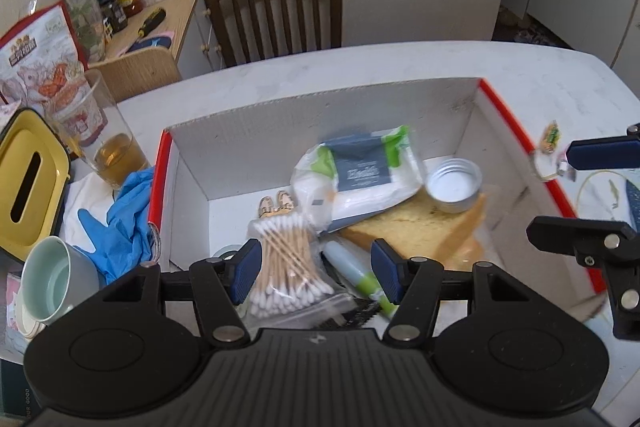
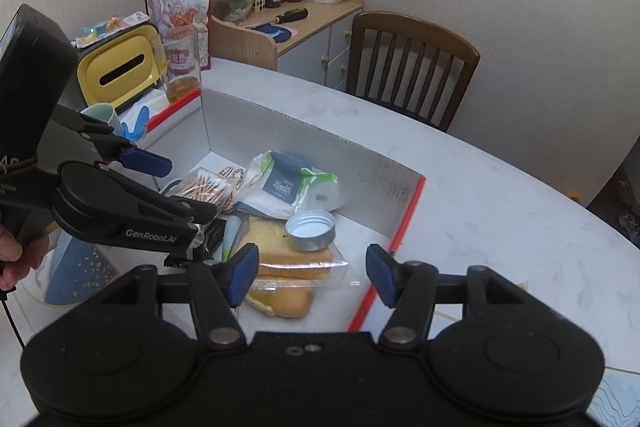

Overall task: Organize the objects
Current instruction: 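Move both tools back toward the snack bar and pink packet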

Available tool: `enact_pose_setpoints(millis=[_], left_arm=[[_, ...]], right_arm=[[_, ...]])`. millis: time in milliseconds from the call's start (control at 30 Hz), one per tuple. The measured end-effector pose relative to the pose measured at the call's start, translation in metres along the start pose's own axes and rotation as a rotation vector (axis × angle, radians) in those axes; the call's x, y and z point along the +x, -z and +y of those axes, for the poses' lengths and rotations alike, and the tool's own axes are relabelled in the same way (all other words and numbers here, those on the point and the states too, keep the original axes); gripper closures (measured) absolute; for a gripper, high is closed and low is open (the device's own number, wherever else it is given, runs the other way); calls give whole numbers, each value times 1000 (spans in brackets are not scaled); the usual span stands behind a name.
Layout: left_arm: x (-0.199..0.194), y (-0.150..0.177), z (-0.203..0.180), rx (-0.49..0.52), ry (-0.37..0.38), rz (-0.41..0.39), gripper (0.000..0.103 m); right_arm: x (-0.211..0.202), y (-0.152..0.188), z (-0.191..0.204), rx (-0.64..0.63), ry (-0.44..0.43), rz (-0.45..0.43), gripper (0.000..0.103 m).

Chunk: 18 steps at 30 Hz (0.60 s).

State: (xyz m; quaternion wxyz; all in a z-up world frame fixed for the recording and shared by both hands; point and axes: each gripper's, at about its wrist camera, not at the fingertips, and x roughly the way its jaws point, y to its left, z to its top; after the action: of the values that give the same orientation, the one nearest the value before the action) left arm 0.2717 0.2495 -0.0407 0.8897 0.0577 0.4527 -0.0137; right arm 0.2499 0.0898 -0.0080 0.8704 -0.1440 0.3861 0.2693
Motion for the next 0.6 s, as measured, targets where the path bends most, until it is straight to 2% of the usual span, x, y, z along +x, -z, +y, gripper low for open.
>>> enact_pose_setpoints(millis=[133, 300, 367, 400, 600], left_arm=[[-16, 3, -15, 16, 7, -36, 44], [-33, 2, -35, -15, 27, -63, 43], [-39, 2, -45, -27, 30, -74, 36], [-42, 2, -51, -30, 29, -82, 36], [-54, 2, -88, -32, 16, -106, 36]], right_arm=[[-16, 7, -9, 7, -4, -14, 41], [-36, 17, -25, 16, -20, -39, 39], [-44, 23, -33, 22, -30, -46, 39], [-47, 26, -37, 22, -34, -49, 38], [-68, 44, -64, 12, -55, -75, 25]])
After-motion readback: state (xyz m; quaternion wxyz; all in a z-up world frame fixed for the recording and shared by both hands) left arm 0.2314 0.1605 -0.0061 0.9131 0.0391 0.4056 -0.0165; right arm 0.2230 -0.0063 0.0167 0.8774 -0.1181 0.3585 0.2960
